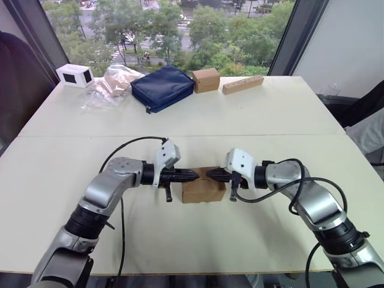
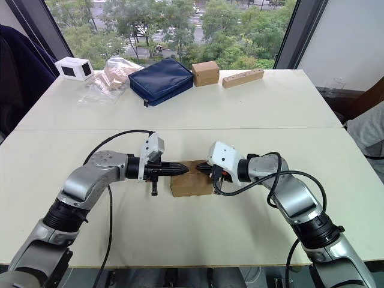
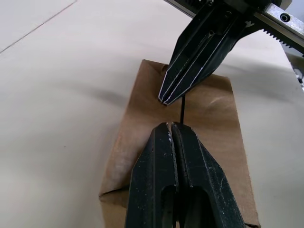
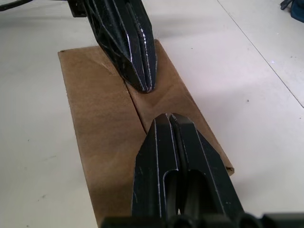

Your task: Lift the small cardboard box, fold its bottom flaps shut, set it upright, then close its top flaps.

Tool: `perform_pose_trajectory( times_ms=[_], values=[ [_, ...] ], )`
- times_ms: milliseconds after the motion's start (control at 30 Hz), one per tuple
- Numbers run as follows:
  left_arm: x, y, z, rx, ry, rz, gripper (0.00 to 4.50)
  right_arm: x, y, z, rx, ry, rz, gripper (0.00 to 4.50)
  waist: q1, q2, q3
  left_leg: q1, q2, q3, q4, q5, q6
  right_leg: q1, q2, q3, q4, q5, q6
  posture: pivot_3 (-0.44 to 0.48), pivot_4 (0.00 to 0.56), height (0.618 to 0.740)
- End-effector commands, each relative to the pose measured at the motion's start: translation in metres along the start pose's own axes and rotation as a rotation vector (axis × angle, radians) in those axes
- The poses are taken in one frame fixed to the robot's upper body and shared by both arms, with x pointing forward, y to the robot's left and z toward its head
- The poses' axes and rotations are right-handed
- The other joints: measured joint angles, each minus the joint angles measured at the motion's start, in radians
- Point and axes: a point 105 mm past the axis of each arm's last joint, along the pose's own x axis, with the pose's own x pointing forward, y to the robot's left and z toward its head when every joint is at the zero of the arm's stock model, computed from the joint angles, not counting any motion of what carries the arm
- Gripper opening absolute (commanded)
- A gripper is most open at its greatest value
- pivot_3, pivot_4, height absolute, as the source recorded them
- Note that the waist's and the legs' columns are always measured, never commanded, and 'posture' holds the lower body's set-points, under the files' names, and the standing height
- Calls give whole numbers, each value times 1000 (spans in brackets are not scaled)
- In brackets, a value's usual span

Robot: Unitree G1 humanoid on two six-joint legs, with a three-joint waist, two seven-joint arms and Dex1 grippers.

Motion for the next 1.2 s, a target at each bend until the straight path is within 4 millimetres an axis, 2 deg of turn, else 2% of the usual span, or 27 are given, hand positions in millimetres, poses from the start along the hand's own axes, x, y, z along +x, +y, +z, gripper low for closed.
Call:
perform_pose_trajectory(
  times_ms=[33,167,267,333,367,400,467,500,600,767,933,1200],
  values=[
    [-24,12,39,24,-210,128,64,-14,-14,19,63,-122,-60,0,0,0,0,0,0,0,0,0,0,0,0,0,0,0,0,0,150,740],
    [-48,20,60,70,-378,273,64,-26,-21,37,152,-248,-97,0,0,0,0,0,0,0,0,0,0,0,0,0,0,0,0,0,150,740],
    [-60,20,50,3,-295,302,64,-42,-22,42,232,-303,-99,0,-1,0,0,0,0,0,0,0,0,0,0,0,0,0,0,0,150,740],
    [-77,6,29,-100,-186,249,64,-58,-18,35,320,-306,-98,0,-1,0,0,0,0,0,-1,0,0,0,0,0,0,0,0,0,150,740],
    [-87,3,13,-134,-119,283,64,-67,-15,30,375,-305,-100,0,-3,0,0,0,1,0,-1,0,0,0,0,0,0,0,0,0,150,740],
    [-95,-4,-8,-142,-19,315,64,-75,-8,24,424,-287,-85,0,-4,0,0,0,1,0,-2,0,0,0,0,0,-1,0,0,0,150,740],
    [-102,-16,-28,-123,80,336,64,-83,2,16,474,-251,-68,0,-5,1,0,1,1,0,-4,0,0,1,-1,0,-3,0,0,0,150,740],
    [-103,-21,-30,-113,92,326,64,-84,4,14,483,-236,-65,0,-3,1,0,1,1,0,-4,0,0,2,-2,0,-4,0,0,0,150,740],
    [-108,-37,-37,-183,65,311,64,-93,23,-15,541,-71,-40,0,6,2,0,1,2,0,-4,0,0,4,-3,-1,-7,0,-1,0,150,740],
    [-112,-49,-52,-291,48,323,64,-99,30,-38,573,23,-74,0,0,4,-1,1,3,1,-5,0,0,9,-5,-3,-15,-1,-3,0,150,740],
    [-112,-54,-66,-324,63,327,64,-102,36,-55,573,99,-61,0,1,4,-1,1,4,1,-5,-1,0,9,-5,-3,-15,0,-1,0,150,740],
    [-110,-58,-69,-356,36,340,64,-99,38,-61,582,98,-55,0,2,4,-1,1,4,1,-5,-1,0,9,-5,-3,-15,-1,-2,0,150,740]
  ],
)
